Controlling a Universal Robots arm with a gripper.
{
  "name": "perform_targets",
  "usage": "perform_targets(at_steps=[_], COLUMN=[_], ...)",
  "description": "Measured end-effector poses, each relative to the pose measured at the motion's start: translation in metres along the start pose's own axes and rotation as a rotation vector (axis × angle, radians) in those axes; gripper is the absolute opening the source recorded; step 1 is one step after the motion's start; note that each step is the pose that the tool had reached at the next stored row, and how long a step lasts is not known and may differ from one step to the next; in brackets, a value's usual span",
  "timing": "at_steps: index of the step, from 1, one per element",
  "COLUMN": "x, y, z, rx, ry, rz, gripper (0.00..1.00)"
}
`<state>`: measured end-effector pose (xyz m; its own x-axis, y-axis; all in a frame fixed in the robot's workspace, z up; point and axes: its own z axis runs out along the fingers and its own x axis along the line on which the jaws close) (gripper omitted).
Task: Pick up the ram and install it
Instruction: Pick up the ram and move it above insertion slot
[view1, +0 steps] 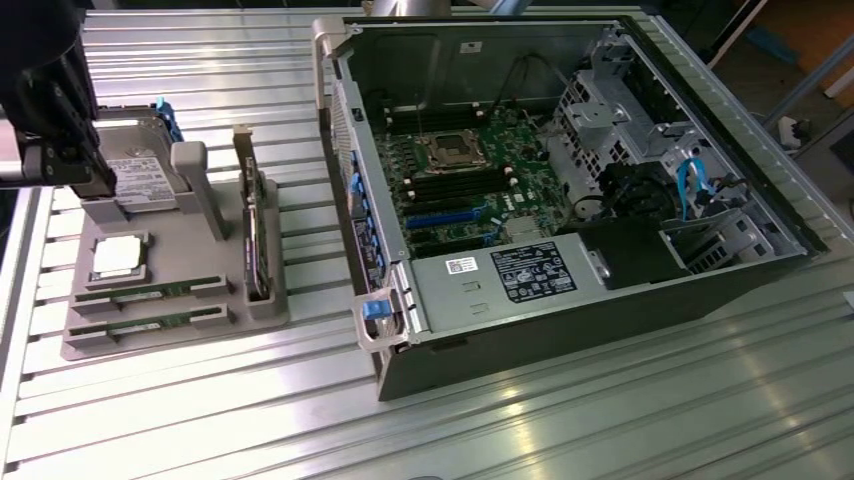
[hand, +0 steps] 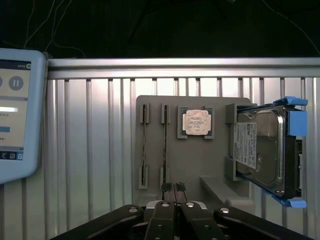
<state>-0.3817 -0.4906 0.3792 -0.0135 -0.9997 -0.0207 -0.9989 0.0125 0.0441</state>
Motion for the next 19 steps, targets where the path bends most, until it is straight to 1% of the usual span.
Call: perform_targets(at_steps=[5, 19], x=[0.007, 0.017], y=[-0.0004, -0.0014], z=[0.0084, 0.0265], rx=[-0.0002, -0.0002], ry=[0.0002, 0.0001], rz=[0.0, 0.0], gripper=[0.11, 0.11])
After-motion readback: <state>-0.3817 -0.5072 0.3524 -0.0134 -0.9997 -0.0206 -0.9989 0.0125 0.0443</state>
